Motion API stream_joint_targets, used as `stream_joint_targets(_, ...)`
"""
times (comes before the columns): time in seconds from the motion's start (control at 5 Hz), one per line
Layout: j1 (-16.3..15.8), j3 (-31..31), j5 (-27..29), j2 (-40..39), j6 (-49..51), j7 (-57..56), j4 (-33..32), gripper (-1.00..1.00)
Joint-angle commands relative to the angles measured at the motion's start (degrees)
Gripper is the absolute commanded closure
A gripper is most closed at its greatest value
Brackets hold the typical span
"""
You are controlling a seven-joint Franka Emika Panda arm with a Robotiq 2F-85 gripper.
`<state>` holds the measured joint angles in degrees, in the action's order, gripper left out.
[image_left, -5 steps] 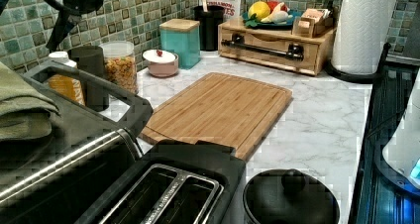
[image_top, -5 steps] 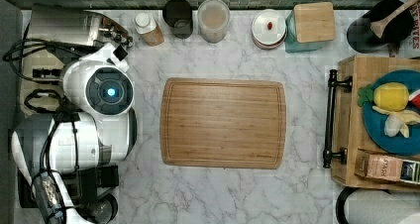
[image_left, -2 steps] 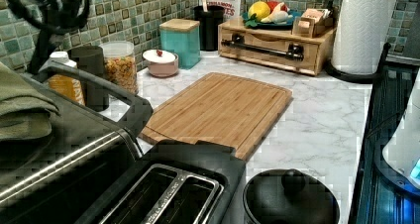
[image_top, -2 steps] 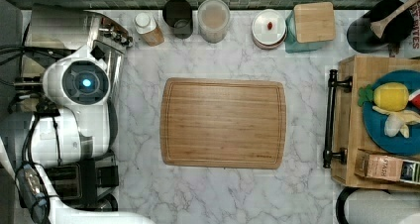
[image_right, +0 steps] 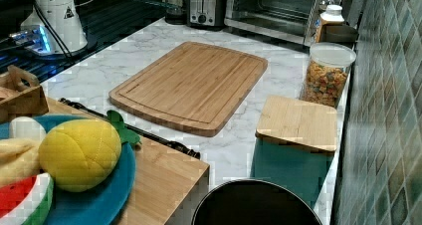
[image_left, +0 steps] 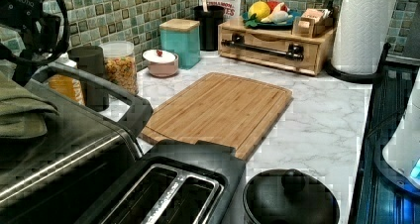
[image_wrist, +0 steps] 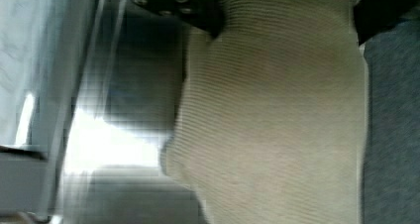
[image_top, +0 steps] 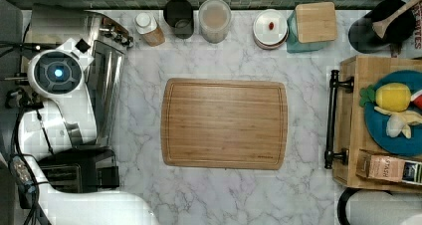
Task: Pick up the towel.
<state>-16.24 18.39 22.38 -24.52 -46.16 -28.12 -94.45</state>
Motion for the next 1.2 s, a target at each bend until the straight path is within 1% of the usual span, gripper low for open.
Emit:
stream_joint_targets(0.2,-2.91,-2.6,-5.66,2.36,3.34,9.4,7.34,1.0)
stream_joint_targets(0.4,-0.76,-3.47,-4.16,6.37,3.64,7.98,3.07,1.0)
stream_joint_targets(0.6,3.89,-4.32,-0.27,13.45,0.93,3.41,-4.3,1.0)
stream_joint_targets(0.8,6.69,-6.99,-2.05,21.91,-3.78,4.94,-12.69,1.0)
stream_joint_targets(1.0,9.01,-10.31,-1.96,29.16,-7.56,6.61,-20.7,1.0)
stream_joint_targets(1.2,10.06,-13.59,-8.07,31.8,-4.62,11.87,-23.22,1.0)
